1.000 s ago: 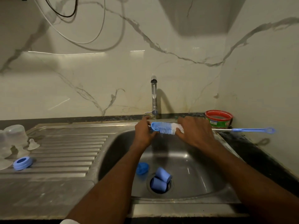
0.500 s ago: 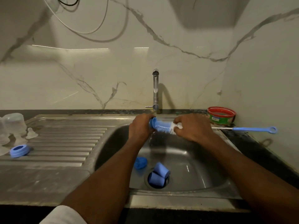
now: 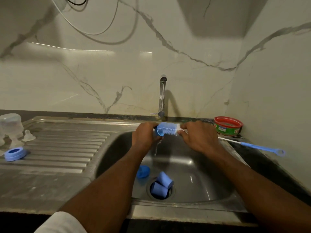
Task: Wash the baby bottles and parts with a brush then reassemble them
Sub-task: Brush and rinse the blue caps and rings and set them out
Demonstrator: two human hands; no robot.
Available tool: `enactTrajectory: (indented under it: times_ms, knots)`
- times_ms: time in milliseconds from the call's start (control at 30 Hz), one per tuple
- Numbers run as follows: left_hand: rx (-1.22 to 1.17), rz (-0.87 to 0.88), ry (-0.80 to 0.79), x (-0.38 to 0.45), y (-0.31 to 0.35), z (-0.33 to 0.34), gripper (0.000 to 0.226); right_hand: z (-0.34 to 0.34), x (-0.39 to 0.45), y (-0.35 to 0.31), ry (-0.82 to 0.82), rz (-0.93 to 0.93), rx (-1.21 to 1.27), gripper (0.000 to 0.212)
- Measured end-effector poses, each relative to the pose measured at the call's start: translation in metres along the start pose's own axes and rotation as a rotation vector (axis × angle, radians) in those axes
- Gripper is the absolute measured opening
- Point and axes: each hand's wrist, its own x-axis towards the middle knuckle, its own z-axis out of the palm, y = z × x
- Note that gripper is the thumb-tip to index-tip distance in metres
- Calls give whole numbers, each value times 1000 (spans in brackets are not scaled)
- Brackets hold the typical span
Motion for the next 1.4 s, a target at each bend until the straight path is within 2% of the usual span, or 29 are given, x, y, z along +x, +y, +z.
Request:
enactTrajectory:
  times_ms: [133,267,400,433,467,567,667,733,767,833,900,1000,1133,1267,1400]
  knots:
    - [8,26,68,1,8,-1,48,10,-5,2,-63,130,-14,35]
    - [3,-39,151,-2,4,-5,40,4,4,-8,-189,-12,77,36]
    - [-38,-49,95,4,4,-6,48,4,1,-9,31,90,45,38]
    - [-23,-37,79,5,8,-5,48,5,-3,-7,40,122,24,38]
    - [7,-14,60,4,11,-5,48,7,-6,-5,12,141,11,38]
    - [96,32,67,-1,11,-3,46,6,-12,-1,-225,95,31,41]
    - [-10,-28,145,-1,-1,-5,45,4,-15,-6,-363,13,117,60]
    - [29,-1,31,2,-10,-4,45,5,-13,-11,-330,-10,173,74]
    - [77,27,-47,4,-7,0,44,4,-11,-9,-281,-20,170,73]
    - [116,46,-97,4,-3,2,42,2,-8,-9,-159,-81,107,54]
    - [73,49,-49,5,2,2,40,-4,-7,-9,-73,-85,31,36]
    - [64,32,10,4,5,1,37,-9,-9,-9,-21,-41,7,26]
    - [95,-19,26,2,3,-1,38,-8,-11,-8,32,-116,72,27]
    - [15,2,-45,0,5,-4,41,-3,-9,2,67,14,42,29]
    - [85,-15,98,0,10,-8,39,3,-6,2,8,69,98,32]
